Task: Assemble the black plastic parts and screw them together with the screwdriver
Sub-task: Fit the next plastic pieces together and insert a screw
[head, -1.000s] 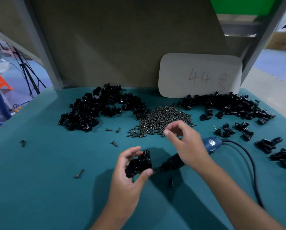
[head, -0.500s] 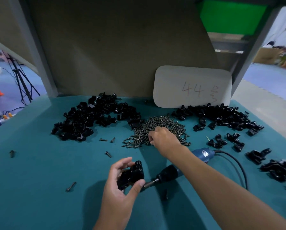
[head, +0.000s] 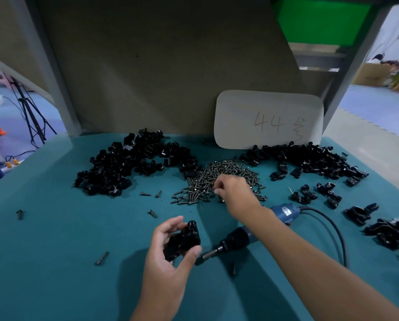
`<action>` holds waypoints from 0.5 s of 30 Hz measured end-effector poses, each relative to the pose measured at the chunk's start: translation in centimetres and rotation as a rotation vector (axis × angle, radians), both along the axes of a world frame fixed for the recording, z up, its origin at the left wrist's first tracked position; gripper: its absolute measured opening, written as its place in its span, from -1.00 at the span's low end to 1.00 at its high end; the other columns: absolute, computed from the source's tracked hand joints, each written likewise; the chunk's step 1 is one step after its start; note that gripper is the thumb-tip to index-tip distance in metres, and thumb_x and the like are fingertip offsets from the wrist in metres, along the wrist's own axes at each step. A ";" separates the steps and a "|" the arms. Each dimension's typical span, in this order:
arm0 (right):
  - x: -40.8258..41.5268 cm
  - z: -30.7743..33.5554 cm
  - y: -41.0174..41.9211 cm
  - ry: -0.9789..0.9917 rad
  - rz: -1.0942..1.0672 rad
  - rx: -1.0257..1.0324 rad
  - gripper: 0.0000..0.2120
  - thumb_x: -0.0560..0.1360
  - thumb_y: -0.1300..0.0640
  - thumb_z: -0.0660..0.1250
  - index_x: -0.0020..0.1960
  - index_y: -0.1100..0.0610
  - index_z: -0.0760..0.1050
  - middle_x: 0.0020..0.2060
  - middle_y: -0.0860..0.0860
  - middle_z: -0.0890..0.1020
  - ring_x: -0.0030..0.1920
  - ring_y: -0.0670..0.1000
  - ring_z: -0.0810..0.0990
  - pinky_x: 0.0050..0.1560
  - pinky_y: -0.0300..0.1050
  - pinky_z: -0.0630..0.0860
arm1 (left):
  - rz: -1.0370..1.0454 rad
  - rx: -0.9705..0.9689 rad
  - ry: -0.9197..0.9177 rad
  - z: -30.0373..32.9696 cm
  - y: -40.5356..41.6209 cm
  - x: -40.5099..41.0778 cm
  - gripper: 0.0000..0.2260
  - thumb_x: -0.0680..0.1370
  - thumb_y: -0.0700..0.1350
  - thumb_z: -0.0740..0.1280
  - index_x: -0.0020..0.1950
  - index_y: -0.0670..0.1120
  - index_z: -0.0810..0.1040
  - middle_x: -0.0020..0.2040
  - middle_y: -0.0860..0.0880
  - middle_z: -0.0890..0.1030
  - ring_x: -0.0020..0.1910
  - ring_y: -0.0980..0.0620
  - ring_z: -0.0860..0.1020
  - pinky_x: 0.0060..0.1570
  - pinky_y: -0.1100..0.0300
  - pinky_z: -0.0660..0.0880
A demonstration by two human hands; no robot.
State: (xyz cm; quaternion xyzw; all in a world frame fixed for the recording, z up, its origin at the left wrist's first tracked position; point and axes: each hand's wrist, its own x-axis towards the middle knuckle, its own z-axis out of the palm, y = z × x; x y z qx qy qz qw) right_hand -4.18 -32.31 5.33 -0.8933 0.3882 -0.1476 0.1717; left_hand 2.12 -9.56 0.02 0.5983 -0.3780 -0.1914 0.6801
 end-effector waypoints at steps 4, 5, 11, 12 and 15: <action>-4.1 1.1 3.9 -0.267 0.048 0.130 -0.83 0.56 0.06 0.43 -0.13 -0.15 0.49 -0.22 -0.17 0.63 -0.17 -0.20 0.58 -0.18 -0.44 0.48 | 0.032 -0.006 0.013 -0.1 -0.1 0.3 -0.52 0.33 0.14 0.52 0.22 0.32 0.51 0.18 0.22 0.61 0.25 0.21 0.56 0.19 0.18 0.47; -5.8 0.9 5.5 -0.249 0.111 0.138 -0.82 0.55 0.04 0.45 -0.14 -0.17 0.50 -0.18 -0.21 0.64 -0.12 -0.24 0.58 -0.14 -0.44 0.48 | 0.040 -0.004 0.014 -0.1 -0.1 0.4 -0.52 0.33 0.15 0.51 0.22 0.32 0.51 0.18 0.22 0.61 0.25 0.20 0.56 0.20 0.18 0.47; -13.4 -4.5 11.8 -0.143 0.310 0.057 -0.86 0.49 0.13 0.51 -0.09 -0.05 0.57 -0.15 -0.20 0.63 -0.11 -0.16 0.60 -0.08 -0.11 0.58 | 0.070 0.023 -0.066 -0.1 0.1 0.1 -0.48 0.46 -0.17 0.56 0.19 0.36 0.50 0.14 0.28 0.59 0.18 0.29 0.55 0.08 0.52 0.43; -13.7 -5.0 12.0 -0.136 0.321 0.040 -0.91 0.49 0.13 0.50 -0.09 0.01 0.59 -0.15 -0.19 0.63 -0.11 -0.14 0.60 -0.08 -0.05 0.59 | 0.068 0.030 -0.069 -0.1 0.1 0.0 -0.46 0.46 -0.23 0.55 0.19 0.36 0.50 0.14 0.28 0.60 0.18 0.28 0.55 0.08 0.52 0.43; -13.9 -5.3 12.1 -0.152 0.344 -0.043 -0.91 0.50 0.12 0.49 -0.10 0.04 0.58 -0.10 -0.21 0.61 -0.06 -0.09 0.58 -0.05 -0.06 0.58 | 0.067 0.039 -0.076 0.0 0.1 0.0 -0.44 0.46 -0.26 0.53 0.19 0.35 0.50 0.14 0.28 0.60 0.18 0.26 0.56 0.09 0.50 0.44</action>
